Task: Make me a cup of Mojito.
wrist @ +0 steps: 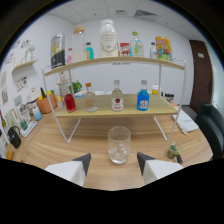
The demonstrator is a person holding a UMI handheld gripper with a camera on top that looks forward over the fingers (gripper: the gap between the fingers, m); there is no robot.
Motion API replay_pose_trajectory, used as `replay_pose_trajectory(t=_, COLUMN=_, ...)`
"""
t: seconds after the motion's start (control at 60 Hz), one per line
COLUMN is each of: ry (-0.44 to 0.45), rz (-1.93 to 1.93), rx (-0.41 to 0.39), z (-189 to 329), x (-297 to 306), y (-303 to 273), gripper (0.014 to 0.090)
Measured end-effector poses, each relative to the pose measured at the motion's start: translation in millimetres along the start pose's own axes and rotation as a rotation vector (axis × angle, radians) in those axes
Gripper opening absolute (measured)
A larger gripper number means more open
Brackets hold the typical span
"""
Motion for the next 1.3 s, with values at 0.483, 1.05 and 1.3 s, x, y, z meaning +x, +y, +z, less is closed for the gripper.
replay_pose_trajectory(t=0.483, ry=0.013, rz=-0.067, rx=0.121, z=87.9, x=5.4, y=-132.8, gripper=0.0862)
replay_pose_trajectory(t=1.05, ry=0.041, rz=-0.006, rx=0.052, z=158.0, x=18.1, y=-126.7, gripper=0.0360)
replay_pose_trajectory(t=1.3, ry=0.031, rz=0.002, rx=0.062, z=131.5, x=19.6, y=-139.7, gripper=0.0348)
